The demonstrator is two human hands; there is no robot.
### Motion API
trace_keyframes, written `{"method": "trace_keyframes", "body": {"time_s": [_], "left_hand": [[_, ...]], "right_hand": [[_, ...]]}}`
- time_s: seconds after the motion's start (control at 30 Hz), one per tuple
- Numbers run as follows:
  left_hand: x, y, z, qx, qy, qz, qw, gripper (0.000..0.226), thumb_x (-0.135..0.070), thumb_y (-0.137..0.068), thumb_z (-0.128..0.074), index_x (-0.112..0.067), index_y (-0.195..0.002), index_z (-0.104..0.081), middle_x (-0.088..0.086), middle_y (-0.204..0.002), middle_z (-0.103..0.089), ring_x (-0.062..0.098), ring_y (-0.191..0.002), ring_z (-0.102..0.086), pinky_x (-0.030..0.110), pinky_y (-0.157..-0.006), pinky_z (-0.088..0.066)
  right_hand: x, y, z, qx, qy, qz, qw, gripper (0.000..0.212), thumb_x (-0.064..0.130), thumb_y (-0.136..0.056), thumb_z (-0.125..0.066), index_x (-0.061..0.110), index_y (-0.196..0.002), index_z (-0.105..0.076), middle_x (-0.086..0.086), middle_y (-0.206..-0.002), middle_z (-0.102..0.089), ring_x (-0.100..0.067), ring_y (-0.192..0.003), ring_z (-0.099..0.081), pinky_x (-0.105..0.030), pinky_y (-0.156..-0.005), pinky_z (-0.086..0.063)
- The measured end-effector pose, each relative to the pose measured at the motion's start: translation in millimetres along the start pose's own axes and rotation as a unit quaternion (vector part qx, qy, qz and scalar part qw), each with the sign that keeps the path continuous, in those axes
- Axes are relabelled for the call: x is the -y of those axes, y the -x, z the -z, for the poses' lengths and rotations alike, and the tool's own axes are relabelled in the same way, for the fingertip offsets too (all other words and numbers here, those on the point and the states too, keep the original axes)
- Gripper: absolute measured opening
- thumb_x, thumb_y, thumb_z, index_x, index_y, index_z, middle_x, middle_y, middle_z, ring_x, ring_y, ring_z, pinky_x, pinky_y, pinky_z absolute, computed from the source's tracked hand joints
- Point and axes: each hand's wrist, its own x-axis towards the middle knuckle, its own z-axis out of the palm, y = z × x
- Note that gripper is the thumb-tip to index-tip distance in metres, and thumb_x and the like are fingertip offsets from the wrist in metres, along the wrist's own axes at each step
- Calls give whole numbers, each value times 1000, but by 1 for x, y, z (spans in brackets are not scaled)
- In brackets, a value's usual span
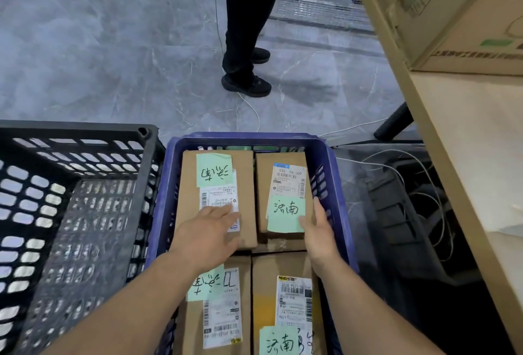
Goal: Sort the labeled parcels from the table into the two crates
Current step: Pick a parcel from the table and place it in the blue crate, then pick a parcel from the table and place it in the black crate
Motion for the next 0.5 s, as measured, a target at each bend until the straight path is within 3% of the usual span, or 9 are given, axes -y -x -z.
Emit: {"method": "trace_keyframes", "body": {"time_s": [0.1, 0.2, 0.27, 0.33, 0.43, 0.5], "left_hand": [[1, 0, -1, 8, 0, -5, 1000, 58, -52, -97, -37, -35, -150, -21, -17, -159, -10, 11, -145, -12, 31, -111, -32], [-1, 3, 2, 29, 13, -8, 999, 59, -50, -97, -39, -33, -151, -20, -12, -160, -11, 13, -145, -13, 32, -114, -27], [-1, 9, 7, 33, 15, -7, 999, 61, -47, -98, -40, -30, -152, -18, -9, -160, -12, 16, -145, -14, 32, -114, -23], [-2, 20, 14, 26, 7, -7, 1000, 62, -46, -98, -40, -27, -152, -17, -7, -160, -13, 17, -145, -15, 31, -115, -22], [-6, 43, 29, 14, -11, -13, 1000, 62, -45, -98, -40, -26, -152, -17, -5, -159, -17, 17, -145, -17, 31, -116, -23], [-12, 62, 42, -6, -29, -29, 999, 61, -45, -98, -39, -25, -152, -19, -3, -158, -21, 18, -143, -20, 31, -115, -25]], "right_hand": [[7, -2, 1, 11, 100, 11, 995, 66, 9, -102, -40, 34, -155, -10, 2, -142, -45, -11, -114, -44, -28, -94, -37], [14, 3, 2, -2, 192, 13, 981, 71, 11, -101, -42, 29, -156, -1, -6, -157, -28, -23, -139, -31, -38, -108, -31], [17, 13, 2, -11, 227, 22, 973, 75, 9, -99, -46, 25, -156, 2, -7, -159, -20, -25, -144, -25, -40, -111, -31], [20, 32, 4, -26, 268, 56, 961, 75, 8, -97, -49, 21, -156, -5, -8, -155, -26, -25, -140, -32, -39, -109, -38], [22, 74, 12, -51, 343, 129, 929, 61, 12, -92, -53, 21, -147, -30, -6, -140, -41, -25, -132, -38, -41, -105, -42], [26, 112, 19, -67, 382, 153, 909, 58, 20, -92, -54, 24, -146, -33, -3, -135, -44, -23, -129, -39, -40, -101, -42]]}}
